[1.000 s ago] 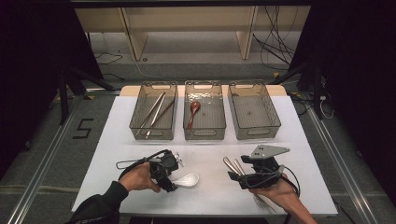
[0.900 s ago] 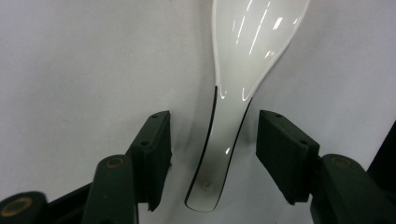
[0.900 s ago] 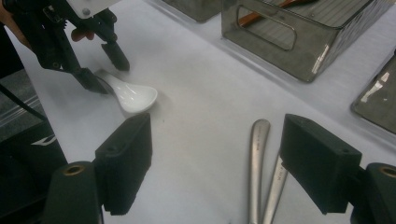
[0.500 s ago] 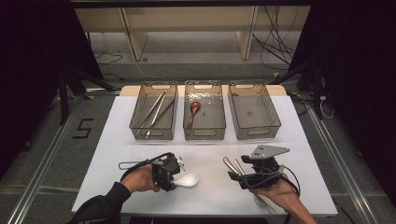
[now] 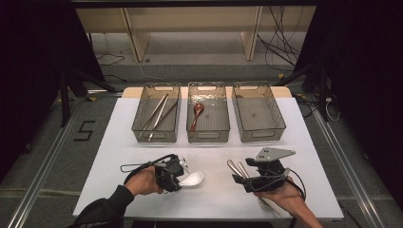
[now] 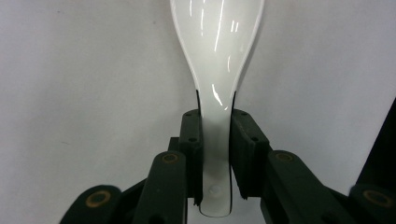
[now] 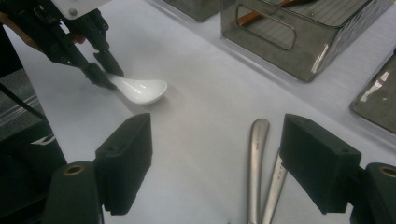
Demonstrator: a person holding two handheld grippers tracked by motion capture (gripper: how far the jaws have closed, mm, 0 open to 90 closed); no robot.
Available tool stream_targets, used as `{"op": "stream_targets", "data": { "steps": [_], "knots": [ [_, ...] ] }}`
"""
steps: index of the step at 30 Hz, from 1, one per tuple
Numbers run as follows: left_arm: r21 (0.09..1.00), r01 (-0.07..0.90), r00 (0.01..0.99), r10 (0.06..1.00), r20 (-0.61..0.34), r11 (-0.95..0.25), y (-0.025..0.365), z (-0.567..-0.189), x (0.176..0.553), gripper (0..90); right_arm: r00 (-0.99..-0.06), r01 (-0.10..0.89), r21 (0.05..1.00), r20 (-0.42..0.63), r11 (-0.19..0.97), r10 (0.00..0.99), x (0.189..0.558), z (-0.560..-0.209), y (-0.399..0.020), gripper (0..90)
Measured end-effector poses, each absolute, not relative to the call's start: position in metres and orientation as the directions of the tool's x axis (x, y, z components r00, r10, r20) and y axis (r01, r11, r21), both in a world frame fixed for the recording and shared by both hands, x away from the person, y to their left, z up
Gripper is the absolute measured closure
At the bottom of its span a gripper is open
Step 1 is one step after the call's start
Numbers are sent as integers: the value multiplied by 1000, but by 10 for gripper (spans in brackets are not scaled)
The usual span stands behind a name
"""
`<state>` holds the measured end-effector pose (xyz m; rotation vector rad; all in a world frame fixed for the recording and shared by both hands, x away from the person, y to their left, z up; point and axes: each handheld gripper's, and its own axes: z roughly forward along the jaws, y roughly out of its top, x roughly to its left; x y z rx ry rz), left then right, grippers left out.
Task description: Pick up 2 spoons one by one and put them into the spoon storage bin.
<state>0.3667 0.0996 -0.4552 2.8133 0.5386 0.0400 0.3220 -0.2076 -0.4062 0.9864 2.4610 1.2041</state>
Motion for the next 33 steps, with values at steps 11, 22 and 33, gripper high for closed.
{"op": "stream_targets", "data": {
  "steps": [11,22,33],
  "knots": [
    [351,414,905,421,-60,-840,109,-445,375,753,-746,472,767,85,435,661,322,-406,-208,265],
    [469,460,873,480,-83,-754,110,-421,389,752,-742,476,767,88,430,665,322,-406,-208,264],
    [563,490,839,535,-97,-666,112,-397,416,752,-738,480,766,89,427,669,323,-407,-209,264]
  ]
}}
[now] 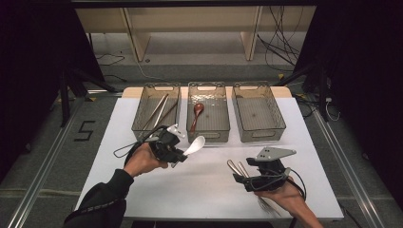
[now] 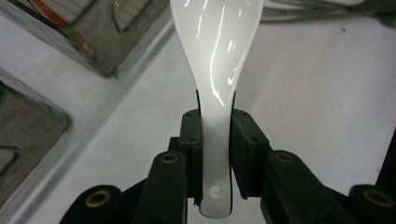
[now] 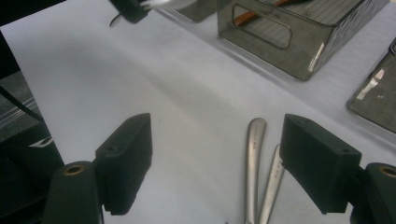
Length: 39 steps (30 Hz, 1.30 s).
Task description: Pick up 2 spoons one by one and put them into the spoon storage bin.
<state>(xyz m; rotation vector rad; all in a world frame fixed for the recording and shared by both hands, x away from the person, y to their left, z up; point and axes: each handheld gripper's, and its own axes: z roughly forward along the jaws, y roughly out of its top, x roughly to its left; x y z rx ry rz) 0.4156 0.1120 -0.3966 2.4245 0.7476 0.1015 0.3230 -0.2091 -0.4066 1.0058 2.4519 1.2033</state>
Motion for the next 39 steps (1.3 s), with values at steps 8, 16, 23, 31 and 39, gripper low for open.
{"op": "stream_targets", "data": {
  "steps": [8,16,23,31,39],
  "knots": [
    [617,518,802,587,-110,-593,107,-378,444,752,-739,480,766,90,427,668,323,-407,-209,265],
    [626,536,775,624,-98,-567,95,-370,469,752,-741,477,767,88,429,666,323,-407,-209,264],
    [633,557,748,656,-102,-537,85,-368,491,752,-740,481,765,94,427,666,323,-407,-209,264],
    [644,570,728,678,-106,-511,77,-365,507,752,-742,478,768,91,427,665,323,-407,-210,265],
    [638,589,707,699,-109,-496,71,-371,521,752,-742,478,768,94,426,664,323,-407,-210,265]
  ]
}}
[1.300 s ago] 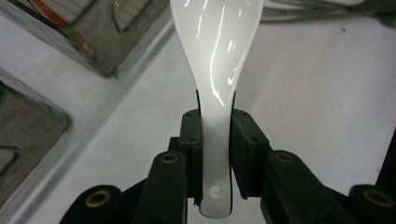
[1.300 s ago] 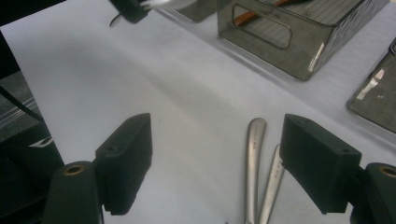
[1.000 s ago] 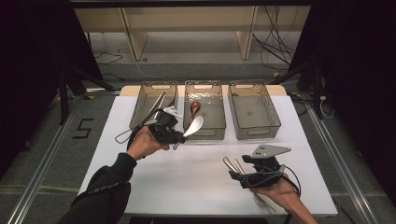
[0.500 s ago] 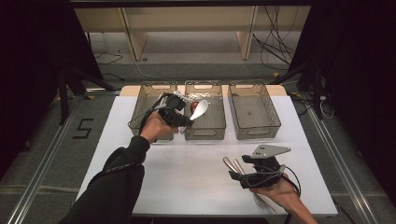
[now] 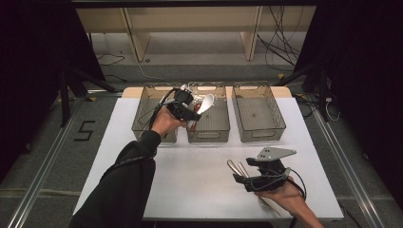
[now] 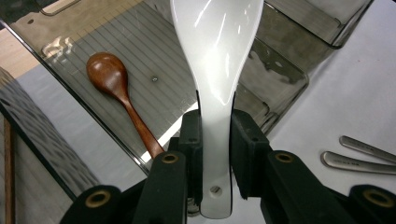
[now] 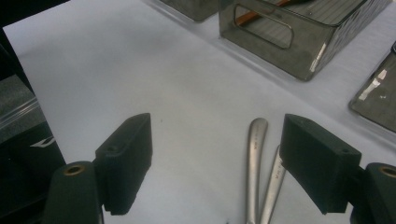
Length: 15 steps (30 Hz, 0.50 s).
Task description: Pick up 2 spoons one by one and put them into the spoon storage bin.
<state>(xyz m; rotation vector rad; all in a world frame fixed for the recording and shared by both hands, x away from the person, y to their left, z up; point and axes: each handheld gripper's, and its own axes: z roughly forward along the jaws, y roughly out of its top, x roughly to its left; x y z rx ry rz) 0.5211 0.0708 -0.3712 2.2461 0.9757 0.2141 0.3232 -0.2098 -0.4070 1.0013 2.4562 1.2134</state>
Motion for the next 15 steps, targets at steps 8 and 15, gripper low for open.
{"op": "stream_targets", "data": {
  "steps": [8,15],
  "knots": [
    [640,601,690,715,-113,-479,63,-376,531,752,-744,478,767,95,428,662,324,-407,-211,264],
    [636,601,685,722,-99,-484,57,-376,539,752,-745,478,767,96,427,660,323,-407,-211,264]
  ]
}}
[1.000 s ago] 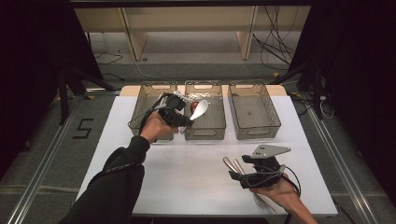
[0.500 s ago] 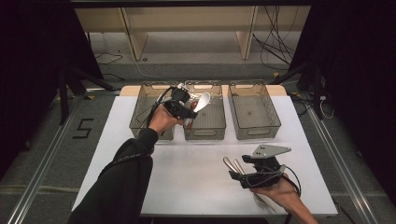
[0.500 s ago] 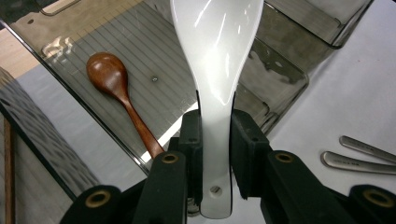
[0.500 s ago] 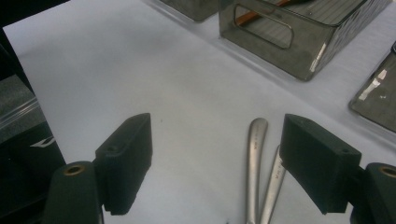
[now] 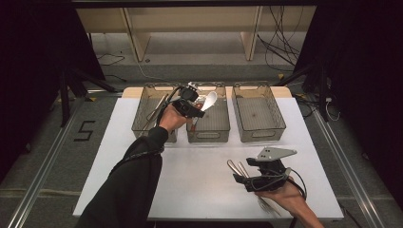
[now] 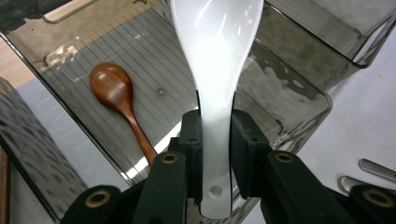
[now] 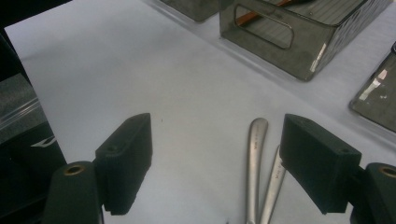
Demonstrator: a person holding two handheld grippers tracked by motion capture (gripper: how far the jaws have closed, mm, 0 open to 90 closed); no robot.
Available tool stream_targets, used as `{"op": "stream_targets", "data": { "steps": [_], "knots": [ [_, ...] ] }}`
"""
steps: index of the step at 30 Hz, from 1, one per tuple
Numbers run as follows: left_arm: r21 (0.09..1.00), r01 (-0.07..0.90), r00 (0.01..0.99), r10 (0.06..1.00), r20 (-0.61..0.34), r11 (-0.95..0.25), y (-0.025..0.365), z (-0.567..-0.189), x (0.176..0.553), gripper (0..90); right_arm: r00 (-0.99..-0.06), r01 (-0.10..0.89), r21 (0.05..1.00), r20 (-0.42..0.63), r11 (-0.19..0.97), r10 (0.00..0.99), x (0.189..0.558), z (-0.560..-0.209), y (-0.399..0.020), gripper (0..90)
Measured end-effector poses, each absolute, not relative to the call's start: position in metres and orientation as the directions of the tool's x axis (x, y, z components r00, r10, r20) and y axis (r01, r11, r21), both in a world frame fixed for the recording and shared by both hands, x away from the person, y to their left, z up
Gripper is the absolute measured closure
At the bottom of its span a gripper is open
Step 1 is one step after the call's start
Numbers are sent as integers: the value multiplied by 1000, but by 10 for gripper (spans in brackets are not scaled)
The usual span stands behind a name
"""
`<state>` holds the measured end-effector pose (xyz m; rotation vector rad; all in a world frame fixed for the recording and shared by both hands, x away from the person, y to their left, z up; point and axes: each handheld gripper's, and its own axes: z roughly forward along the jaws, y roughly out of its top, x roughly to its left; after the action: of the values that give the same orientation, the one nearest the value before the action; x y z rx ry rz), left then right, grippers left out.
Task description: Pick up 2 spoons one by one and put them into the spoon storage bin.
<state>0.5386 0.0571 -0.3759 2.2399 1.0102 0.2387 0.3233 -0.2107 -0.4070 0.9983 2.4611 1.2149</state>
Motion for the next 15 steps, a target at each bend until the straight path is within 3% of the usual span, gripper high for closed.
{"op": "stream_targets", "data": {
  "steps": [15],
  "knots": [
    [616,637,661,740,-127,-463,49,-392,547,750,-747,476,767,96,429,658,323,-408,-210,264]
  ]
}}
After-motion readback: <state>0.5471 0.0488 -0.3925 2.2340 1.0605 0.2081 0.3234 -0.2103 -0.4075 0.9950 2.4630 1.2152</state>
